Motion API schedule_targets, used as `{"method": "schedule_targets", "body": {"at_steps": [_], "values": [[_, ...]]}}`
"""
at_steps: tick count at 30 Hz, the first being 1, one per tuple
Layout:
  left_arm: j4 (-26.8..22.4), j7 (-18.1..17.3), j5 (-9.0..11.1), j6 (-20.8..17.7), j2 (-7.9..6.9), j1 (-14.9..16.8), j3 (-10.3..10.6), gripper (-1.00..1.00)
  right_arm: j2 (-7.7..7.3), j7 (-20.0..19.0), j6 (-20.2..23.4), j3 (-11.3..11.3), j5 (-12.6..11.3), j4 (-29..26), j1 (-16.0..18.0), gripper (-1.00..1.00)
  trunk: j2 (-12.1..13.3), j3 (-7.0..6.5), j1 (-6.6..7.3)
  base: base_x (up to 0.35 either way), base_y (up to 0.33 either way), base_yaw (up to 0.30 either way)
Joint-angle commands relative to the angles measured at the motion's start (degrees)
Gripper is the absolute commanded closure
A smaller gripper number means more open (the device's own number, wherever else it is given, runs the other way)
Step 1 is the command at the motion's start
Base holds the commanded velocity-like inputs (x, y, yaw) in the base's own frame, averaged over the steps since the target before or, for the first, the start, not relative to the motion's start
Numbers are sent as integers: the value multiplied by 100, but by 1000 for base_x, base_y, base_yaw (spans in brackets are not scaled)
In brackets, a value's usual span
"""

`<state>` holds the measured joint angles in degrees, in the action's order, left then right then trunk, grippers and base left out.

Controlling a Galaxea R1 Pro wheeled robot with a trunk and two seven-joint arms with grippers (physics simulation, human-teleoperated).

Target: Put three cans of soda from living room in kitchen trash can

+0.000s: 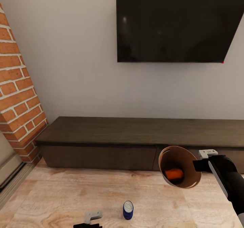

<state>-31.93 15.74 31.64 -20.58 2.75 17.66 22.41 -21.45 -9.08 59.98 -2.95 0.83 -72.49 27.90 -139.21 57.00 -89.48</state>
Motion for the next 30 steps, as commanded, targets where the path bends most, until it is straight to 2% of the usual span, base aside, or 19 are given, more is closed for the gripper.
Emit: {"method": "schedule_targets", "body": {"at_steps": [1,10,20,30], "values": [[1,0,-2,6,2,0,0,-100,0,-24,2,-2,-48,-3,5,100,-42,17,-22,0,0,0],[3,0,-9,35,22,0,8,-100,0,-24,2,2,-46,-3,5,100,-403,179,-220,0,0,0],[3,0,-9,37,32,0,9,-100,0,-24,2,2,-48,-2,5,100,-417,401,-245,0,0,0],[-1,-2,-9,42,35,0,9,-100,0,-24,2,4,-48,-9,5,100,-417,401,-245,0,0,0]]}}
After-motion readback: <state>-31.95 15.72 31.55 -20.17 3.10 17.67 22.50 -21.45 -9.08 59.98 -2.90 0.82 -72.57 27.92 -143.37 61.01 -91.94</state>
